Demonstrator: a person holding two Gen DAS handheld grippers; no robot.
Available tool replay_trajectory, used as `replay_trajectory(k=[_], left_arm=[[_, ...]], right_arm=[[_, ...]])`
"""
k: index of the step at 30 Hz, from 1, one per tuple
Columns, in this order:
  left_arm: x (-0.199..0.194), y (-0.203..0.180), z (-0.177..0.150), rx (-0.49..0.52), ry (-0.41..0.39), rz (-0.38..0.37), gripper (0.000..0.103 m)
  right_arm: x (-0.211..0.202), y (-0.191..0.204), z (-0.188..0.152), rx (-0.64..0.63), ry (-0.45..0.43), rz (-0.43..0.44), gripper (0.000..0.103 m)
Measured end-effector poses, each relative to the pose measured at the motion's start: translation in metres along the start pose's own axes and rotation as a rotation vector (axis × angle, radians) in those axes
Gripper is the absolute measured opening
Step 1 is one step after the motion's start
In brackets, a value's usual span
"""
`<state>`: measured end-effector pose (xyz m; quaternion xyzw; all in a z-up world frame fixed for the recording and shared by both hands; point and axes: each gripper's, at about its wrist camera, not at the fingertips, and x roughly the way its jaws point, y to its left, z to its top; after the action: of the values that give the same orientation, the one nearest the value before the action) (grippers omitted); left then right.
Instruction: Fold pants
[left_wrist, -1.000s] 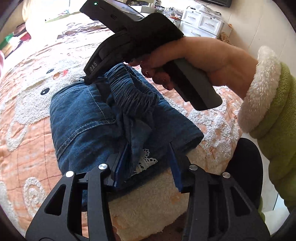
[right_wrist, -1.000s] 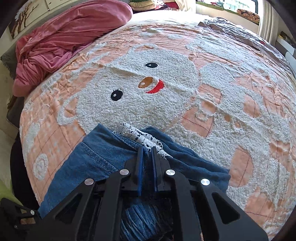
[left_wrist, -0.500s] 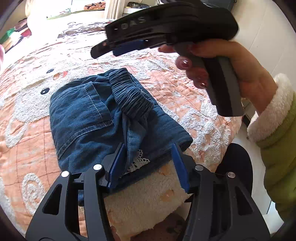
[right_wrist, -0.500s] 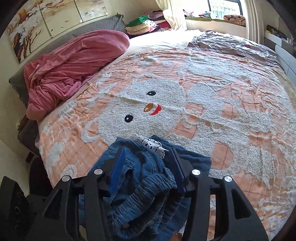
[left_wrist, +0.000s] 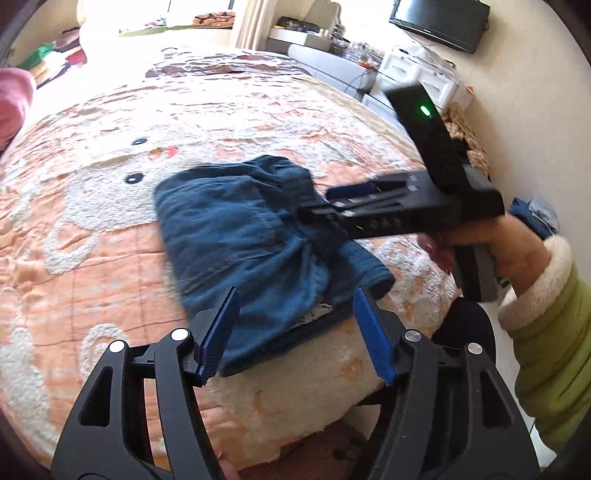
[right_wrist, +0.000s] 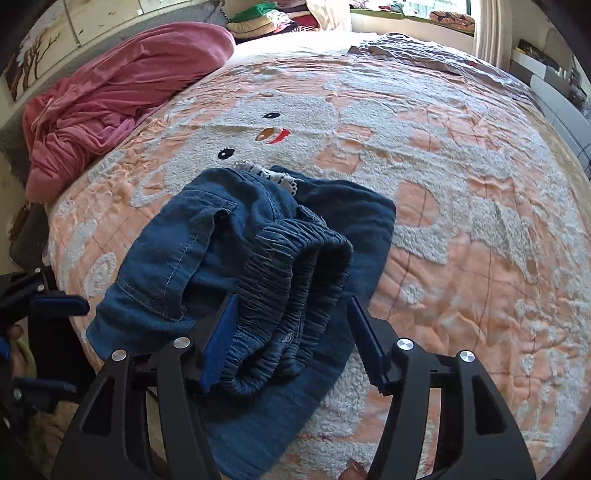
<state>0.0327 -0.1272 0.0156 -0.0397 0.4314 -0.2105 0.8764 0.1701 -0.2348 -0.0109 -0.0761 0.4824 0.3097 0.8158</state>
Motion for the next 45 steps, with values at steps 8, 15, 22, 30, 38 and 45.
replay_trajectory(k=[8,15,22,30,38,45], left_arm=[[-0.007,0.023,0.004,-0.068,-0.008,0.053,0.061],[-0.021,0.024,0.015,-0.062,-0.042,0.092,0.082],[-0.025,0.018,0.022,-0.05,-0.056,0.117,0.093],[-0.013,0.023,0.025,-0.057,-0.041,0.142,0.093],[0.01,0.05,0.019,-0.14,0.004,0.151,0.093],[0.021,0.063,0.01,-0.184,0.029,0.153,0.093]], right_arm=[[-0.015,-0.001,-0.007,0.079,-0.056,0.029,0.067],[-0.084,0.008,-0.012,0.094,-0.257,-0.019,0.09],[-0.117,0.006,-0.02,0.128,-0.343,-0.04,0.096],[-0.106,0.004,-0.034,0.167,-0.318,-0.08,0.098],[-0.074,-0.008,-0.055,0.284,-0.281,-0.072,0.098],[-0.058,-0.012,-0.07,0.347,-0.279,-0.068,0.098]])
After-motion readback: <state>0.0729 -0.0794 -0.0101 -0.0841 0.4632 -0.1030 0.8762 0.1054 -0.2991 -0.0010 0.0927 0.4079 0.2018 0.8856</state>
